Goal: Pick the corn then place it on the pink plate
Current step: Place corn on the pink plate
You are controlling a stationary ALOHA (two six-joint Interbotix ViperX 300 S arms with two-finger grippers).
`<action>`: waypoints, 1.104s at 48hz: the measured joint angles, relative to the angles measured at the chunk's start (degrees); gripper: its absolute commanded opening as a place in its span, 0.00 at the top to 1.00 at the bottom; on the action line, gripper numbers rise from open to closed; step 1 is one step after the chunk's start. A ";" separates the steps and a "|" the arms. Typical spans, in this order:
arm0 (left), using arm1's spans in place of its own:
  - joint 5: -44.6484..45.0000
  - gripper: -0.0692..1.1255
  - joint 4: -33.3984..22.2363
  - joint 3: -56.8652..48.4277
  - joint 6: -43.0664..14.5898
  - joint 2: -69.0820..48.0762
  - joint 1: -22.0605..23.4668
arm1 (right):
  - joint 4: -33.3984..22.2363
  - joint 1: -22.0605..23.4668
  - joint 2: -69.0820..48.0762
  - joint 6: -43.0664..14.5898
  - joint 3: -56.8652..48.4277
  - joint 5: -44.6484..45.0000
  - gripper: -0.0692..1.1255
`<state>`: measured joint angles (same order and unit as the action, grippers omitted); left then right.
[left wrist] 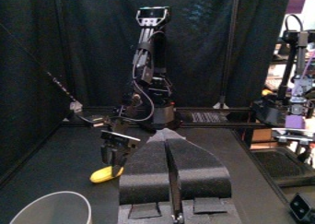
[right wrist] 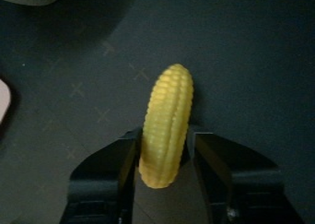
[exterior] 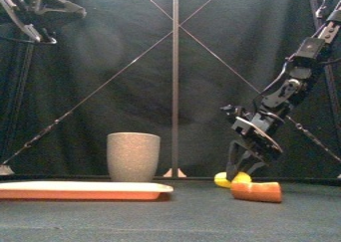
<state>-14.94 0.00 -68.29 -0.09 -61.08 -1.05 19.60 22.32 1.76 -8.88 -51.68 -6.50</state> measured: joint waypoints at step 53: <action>0.00 0.97 -0.09 0.00 0.00 0.00 0.00 | -7.38 -22.41 21.80 0.26 35.60 0.62 0.42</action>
<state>-14.94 -0.09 -68.29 -0.09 -61.08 -1.05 12.22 -0.09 23.55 -8.61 -16.08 -5.89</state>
